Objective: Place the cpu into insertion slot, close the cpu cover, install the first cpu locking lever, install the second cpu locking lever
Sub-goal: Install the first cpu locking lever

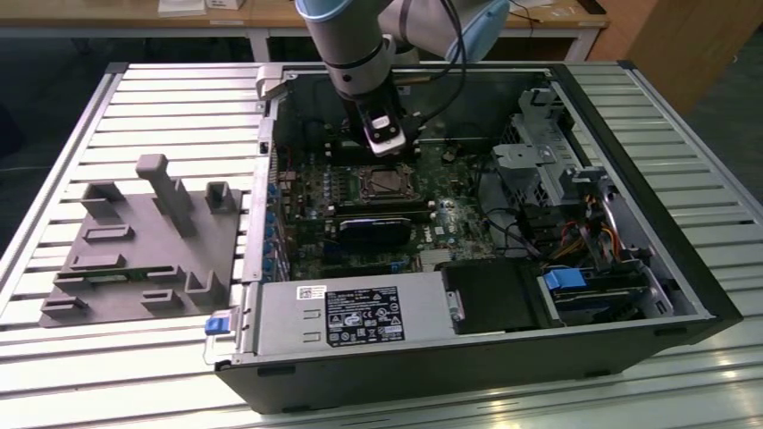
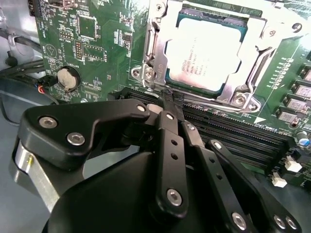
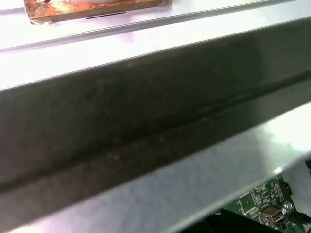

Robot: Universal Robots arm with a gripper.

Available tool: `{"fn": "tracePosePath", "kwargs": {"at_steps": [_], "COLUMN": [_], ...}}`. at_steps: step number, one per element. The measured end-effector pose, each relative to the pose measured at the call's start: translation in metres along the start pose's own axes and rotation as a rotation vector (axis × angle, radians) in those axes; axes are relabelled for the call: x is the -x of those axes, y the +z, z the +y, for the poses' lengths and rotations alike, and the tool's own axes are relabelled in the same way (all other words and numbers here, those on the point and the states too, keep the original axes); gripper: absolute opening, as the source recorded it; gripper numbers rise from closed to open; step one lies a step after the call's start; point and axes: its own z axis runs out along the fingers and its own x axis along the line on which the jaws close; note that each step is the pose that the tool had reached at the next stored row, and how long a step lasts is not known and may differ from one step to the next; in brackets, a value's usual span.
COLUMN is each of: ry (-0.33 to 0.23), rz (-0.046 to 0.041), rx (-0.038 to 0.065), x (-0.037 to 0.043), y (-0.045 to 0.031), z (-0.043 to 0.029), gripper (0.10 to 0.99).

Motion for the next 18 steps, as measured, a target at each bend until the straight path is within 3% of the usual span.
{"fn": "tracePosePath", "kwargs": {"at_steps": [9, 18], "ry": [0.001, 0.005], "rz": [-0.0004, -0.0012], "rx": [0.000, -0.002], "x": [0.0014, 0.0004], "y": [-0.0052, -0.0051], "z": [0.0012, 0.0036], "gripper": [0.102, 0.102]}}
